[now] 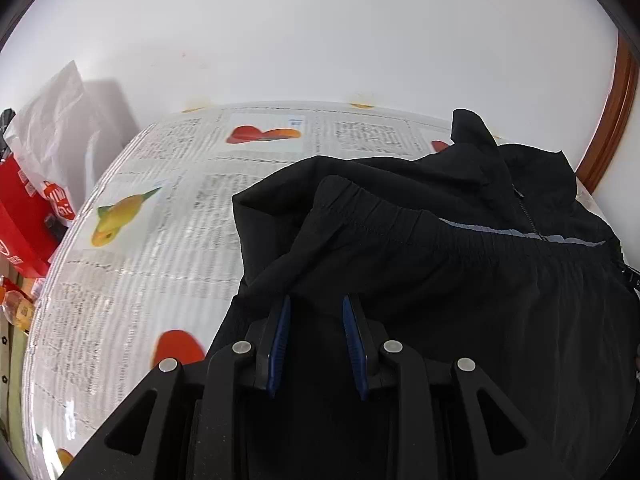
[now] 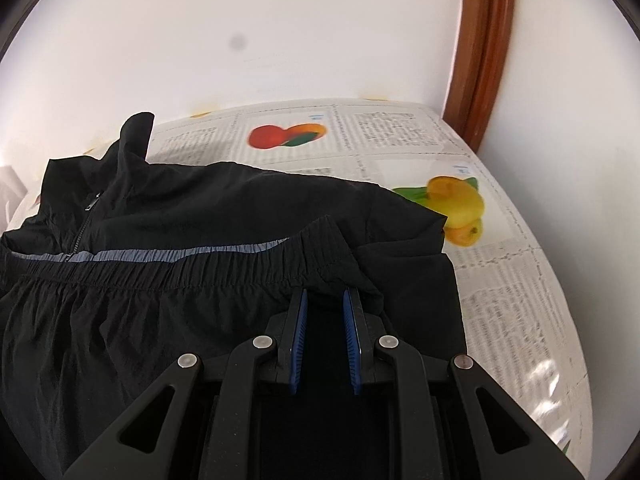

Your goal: Fold large clothes

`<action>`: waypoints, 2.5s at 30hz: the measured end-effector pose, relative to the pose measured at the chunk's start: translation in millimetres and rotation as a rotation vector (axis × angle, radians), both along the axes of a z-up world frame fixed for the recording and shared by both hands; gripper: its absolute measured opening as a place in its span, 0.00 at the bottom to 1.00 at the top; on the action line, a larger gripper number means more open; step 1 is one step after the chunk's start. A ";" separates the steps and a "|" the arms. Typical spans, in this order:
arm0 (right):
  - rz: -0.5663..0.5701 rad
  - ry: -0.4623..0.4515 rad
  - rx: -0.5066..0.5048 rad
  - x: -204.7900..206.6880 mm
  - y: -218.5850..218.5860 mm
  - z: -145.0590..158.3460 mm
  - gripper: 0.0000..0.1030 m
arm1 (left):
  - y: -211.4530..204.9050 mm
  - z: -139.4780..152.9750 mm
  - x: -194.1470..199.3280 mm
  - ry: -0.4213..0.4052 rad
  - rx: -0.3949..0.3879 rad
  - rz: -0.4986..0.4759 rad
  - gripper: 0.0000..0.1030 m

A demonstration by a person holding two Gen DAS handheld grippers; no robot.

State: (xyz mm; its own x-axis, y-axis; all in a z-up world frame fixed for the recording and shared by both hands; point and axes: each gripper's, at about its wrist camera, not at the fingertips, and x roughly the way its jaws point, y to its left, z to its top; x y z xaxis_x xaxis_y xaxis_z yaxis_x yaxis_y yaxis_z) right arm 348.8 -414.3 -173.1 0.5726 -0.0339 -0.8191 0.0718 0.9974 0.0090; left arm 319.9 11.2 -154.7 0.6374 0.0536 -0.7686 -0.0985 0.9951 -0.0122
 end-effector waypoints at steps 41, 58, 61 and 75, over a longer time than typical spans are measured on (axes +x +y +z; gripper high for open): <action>0.140 0.041 0.019 -56.7 162.3 14.5 0.45 | 70.4 25.5 -155.2 0.000 -0.006 -0.014 0.47; 0.193 0.096 -0.044 -235.2 149.3 29.1 0.44 | 93.4 19.8 -194.1 -0.044 -0.076 0.011 0.47; 0.192 0.125 -0.013 -256.4 141.8 21.2 0.44 | 95.6 18.4 -204.4 -0.045 -0.079 0.020 0.47; 0.395 -0.019 0.083 -220.8 240.5 53.5 0.43 | 132.0 9.7 -243.3 -0.005 -0.056 0.108 0.47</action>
State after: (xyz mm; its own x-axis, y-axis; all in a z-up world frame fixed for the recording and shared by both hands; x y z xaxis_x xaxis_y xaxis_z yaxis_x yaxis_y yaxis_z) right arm 128.1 -173.8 -119.6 0.5433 0.2574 -0.7991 -0.3179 0.9440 0.0880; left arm 76.6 143.1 -145.1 0.6343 0.0793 -0.7690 -0.2051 0.9763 -0.0686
